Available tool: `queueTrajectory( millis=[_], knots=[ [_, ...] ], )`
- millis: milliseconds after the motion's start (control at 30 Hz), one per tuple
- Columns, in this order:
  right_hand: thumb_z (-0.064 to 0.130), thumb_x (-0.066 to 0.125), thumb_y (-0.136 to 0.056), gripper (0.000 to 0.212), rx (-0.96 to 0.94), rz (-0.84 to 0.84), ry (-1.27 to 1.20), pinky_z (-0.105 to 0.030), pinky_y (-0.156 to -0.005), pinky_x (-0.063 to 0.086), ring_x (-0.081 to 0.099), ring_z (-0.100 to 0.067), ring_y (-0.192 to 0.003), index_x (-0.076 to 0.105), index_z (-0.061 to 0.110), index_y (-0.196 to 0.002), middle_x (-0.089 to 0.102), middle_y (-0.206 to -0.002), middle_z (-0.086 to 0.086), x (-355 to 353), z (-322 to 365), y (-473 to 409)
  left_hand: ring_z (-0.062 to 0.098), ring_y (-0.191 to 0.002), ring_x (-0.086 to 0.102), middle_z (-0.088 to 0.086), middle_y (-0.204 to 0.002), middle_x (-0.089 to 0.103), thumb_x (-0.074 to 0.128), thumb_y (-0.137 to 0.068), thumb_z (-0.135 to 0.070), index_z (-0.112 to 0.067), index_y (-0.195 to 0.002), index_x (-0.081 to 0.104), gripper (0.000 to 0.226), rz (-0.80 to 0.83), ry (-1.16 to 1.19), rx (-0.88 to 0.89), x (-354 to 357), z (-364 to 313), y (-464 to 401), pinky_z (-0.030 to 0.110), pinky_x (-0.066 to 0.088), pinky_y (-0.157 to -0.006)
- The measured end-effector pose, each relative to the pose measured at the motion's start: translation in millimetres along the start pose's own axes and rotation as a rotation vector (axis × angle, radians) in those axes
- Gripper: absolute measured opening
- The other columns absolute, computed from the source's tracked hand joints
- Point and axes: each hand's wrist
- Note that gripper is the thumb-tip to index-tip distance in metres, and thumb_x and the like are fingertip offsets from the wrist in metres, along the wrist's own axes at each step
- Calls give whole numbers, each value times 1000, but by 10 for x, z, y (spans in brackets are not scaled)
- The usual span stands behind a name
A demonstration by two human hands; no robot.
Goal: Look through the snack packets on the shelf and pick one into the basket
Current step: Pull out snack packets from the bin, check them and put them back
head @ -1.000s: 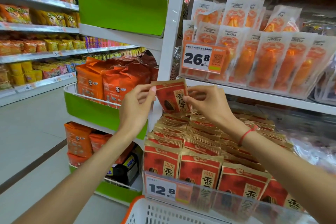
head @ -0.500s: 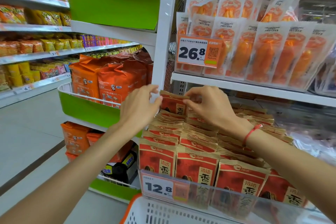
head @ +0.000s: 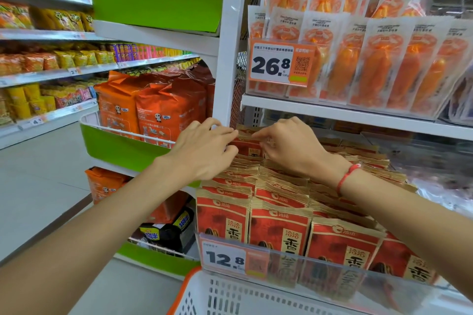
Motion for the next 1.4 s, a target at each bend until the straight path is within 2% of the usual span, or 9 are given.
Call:
queueTrajectory(
  millis=[167, 367, 500, 567, 667, 733, 833, 1233, 1400],
  knots=[
    [32, 38, -100, 43, 39, 326, 70, -39, -104, 30, 42, -23, -131, 46, 30, -142, 59, -133, -9, -47, 8, -39, 19, -134, 24, -4, -152, 33, 21, -101, -35, -19, -150, 34, 52, 29, -78, 7, 83, -32, -44, 34, 26, -101],
    [35, 20, -105, 50, 76, 567, 71, -43, -112, 15, 18, -20, -145, 21, 29, -154, 35, -155, -4, -43, -18, -38, 21, -125, 34, -1, -144, 49, 15, -100, -35, -22, -145, 44, 55, 50, -138, -11, 76, -124, -194, 35, 26, -97],
    [38, 13, -105, 50, 163, 704, -65, -44, -116, 5, 11, -19, -148, 26, 31, -152, 27, -159, 4, 25, 7, -77, 21, -113, 37, 3, -119, 62, 14, -100, -33, -14, -108, 68, 57, 141, -164, -7, 89, -195, -223, 34, 23, -86],
    [40, 14, -105, 49, 159, 700, -82, -44, -116, 3, 10, -18, -147, 30, 31, -151, 26, -159, 7, 38, 17, -90, 21, -116, 36, 2, -126, 59, 13, -101, -33, -17, -112, 66, 57, 156, -120, -6, 110, -188, -208, 35, 25, -90],
    [42, 17, -105, 48, 153, 591, -99, -46, -117, 4, 10, -19, -147, 31, 32, -150, 24, -159, 11, 19, -17, -93, 21, -129, 30, -5, -153, 38, 14, -101, -36, -25, -147, 40, 54, 154, -38, -34, 129, -124, -164, 36, 26, -99],
    [41, 18, -105, 47, 161, 532, -121, -46, -117, 6, 10, -20, -148, 29, 32, -151, 21, -160, 12, -1, -45, -87, 19, -134, 25, -9, -160, 24, 14, -102, -35, -27, -154, 24, 53, 173, 35, -59, 130, -93, -129, 35, 25, -103],
    [40, 20, -106, 47, 150, 547, -127, -44, -117, 5, 11, -18, -148, 24, 32, -152, 22, -159, 13, 5, -43, -50, 19, -137, 22, -12, -162, 14, 14, -102, -35, -29, -155, 15, 53, 227, 134, -95, 120, -94, -120, 35, 23, -107],
    [38, 16, -106, 47, 181, 696, -122, -43, -117, 6, 12, -20, -147, 21, 36, -152, 24, -160, 5, 100, -20, -114, 25, -145, 17, -9, -162, 14, 13, -103, -39, -29, -155, 17, 53, 369, 88, -167, 76, -191, -284, 43, 21, -114],
    [36, 19, -106, 46, 203, 444, -139, -45, -113, 17, 23, -26, -141, 48, 28, -141, 33, -155, 0, 137, -34, -136, 23, -144, 19, -11, -162, 15, 13, -103, -37, -29, -155, 19, 52, 340, 166, -179, 92, -193, -173, 42, 23, -113]
  ],
)
Point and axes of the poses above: each hand's wrist, its own y-axis away from the middle knuckle, its own x-axis out of the palm, z = x × y
